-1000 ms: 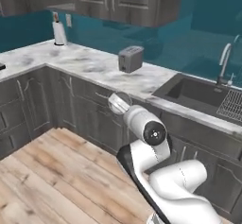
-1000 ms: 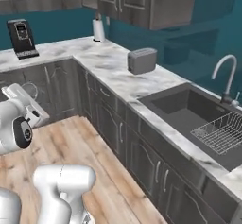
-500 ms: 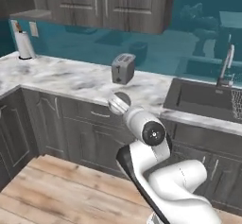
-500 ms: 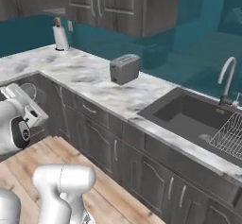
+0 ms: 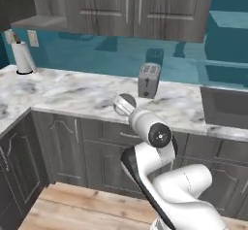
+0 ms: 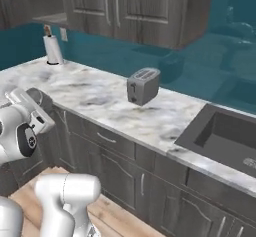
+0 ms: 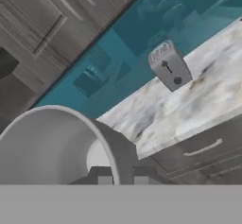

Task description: Move the glass cup from next to the sink to the open cabinet. Then, move the bowl with the lemon to the fridge to clear the area for faucet cleaning.

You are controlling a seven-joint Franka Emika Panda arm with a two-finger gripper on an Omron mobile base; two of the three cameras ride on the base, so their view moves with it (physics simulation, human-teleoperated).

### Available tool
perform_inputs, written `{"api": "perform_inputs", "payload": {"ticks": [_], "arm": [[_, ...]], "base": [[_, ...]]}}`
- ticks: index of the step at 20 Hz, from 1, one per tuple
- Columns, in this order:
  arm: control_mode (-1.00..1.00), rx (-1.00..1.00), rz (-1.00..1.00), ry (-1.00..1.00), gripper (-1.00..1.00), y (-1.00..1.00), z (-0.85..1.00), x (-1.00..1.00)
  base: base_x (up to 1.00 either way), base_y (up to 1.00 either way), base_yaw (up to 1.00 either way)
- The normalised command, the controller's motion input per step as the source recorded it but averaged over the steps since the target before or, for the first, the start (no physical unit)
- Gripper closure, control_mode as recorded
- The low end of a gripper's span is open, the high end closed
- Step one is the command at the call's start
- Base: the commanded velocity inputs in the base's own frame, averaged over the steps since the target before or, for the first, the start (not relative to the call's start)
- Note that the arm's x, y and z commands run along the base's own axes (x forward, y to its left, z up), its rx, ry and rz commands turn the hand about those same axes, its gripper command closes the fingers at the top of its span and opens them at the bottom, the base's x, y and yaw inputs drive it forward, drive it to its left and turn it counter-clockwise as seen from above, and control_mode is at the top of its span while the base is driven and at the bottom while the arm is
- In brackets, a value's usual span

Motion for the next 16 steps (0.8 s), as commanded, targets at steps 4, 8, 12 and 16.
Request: {"api": "perform_inputs", "payload": {"ticks": [4,8,12,16], "arm": [[1.0,0.0,0.0,0.0,1.0,0.0,0.0,0.0],[1.0,0.0,0.0,0.0,1.0,0.0,0.0,0.0],[1.0,0.0,0.0,0.0,1.0,0.0,0.0,0.0],[1.0,0.0,0.0,0.0,1.0,0.0,0.0,0.0]], "base": [[0.72,1.0,-0.21],[0.45,1.0,-0.36],[0.5,0.91,-0.43],[0.45,0.83,-0.48]]}}
